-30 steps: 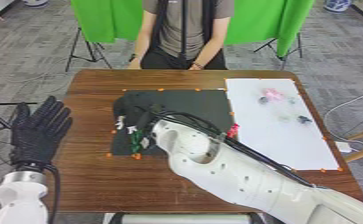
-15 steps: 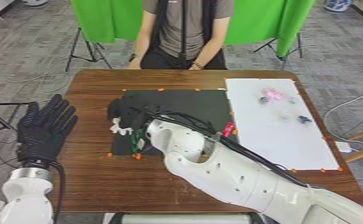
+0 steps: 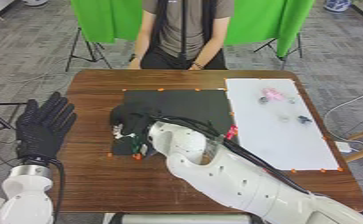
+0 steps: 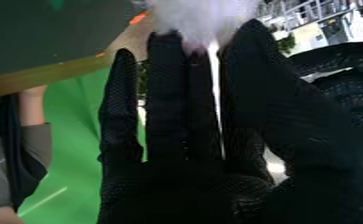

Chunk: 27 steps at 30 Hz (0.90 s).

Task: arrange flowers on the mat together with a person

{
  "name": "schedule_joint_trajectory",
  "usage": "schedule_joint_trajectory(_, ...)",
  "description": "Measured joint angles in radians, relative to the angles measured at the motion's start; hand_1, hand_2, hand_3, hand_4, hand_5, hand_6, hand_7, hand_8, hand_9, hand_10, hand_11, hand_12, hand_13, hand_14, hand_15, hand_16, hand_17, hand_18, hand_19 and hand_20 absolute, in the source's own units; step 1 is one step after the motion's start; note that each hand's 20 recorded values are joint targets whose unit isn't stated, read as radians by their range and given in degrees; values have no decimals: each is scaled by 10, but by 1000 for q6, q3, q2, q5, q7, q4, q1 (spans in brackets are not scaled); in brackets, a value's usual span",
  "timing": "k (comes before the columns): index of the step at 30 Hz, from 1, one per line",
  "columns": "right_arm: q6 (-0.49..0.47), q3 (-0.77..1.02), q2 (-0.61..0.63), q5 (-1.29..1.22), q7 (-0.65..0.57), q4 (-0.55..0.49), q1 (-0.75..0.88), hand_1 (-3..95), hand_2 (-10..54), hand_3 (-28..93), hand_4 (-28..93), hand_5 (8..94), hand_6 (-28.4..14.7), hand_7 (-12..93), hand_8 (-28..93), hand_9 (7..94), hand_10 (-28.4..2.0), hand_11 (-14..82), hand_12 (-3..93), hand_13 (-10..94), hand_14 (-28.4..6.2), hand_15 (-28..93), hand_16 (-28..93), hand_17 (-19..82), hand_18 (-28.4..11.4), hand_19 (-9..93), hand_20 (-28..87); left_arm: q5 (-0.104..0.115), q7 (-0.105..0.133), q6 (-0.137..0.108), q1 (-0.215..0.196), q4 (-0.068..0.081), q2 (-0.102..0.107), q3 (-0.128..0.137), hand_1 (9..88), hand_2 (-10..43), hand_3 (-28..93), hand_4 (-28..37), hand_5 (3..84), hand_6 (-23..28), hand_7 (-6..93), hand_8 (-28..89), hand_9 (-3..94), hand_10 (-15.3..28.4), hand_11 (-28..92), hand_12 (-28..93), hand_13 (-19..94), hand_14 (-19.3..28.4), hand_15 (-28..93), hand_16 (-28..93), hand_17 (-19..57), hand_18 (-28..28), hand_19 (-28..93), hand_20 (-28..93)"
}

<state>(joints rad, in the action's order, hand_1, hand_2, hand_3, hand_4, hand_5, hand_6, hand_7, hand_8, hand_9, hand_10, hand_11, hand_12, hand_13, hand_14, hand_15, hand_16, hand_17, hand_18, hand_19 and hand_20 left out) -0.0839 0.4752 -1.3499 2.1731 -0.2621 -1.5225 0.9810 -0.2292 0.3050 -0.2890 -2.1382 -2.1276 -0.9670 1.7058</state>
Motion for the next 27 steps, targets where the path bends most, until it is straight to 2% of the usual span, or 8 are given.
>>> schedule_joint_trajectory(14,-2,29,3,-2,-2,-27,26,421,-95,841,-283,466,61,335,-213,513,-72,148,174,449,-64,469,292,189,-148,549,225,12,3,0,-5,0,-4,0,261,160,643,-283,406,81,107,-93,319,126,142,68,210,118,162,-45,-52,107,225,98)
schedule_joint_trajectory(19,-11,79,16,-8,1,-72,56,353,-95,913,-283,473,51,331,-212,513,-84,146,182,443,-70,405,243,193,-142,524,185,15,5,2,-15,-1,-12,11,249,164,646,-283,407,80,107,-93,320,125,143,67,211,118,167,-46,-52,108,231,98)
schedule_joint_trajectory(24,9,200,40,-188,12,-165,135,312,-95,866,-283,434,15,288,-187,473,-112,128,181,402,-97,325,226,179,-141,479,144,14,1,9,-30,-2,-27,37,251,163,642,-283,407,79,107,-94,321,125,147,66,213,118,174,-50,-52,108,233,96)
schedule_joint_trajectory(27,7,293,62,-349,17,-236,198,277,-45,805,-283,418,-12,222,-154,428,-129,97,168,348,-129,266,204,149,-149,444,117,13,0,15,-41,-2,-32,47,248,156,654,-283,407,79,109,-94,322,125,149,65,213,118,175,-53,-53,108,236,95)
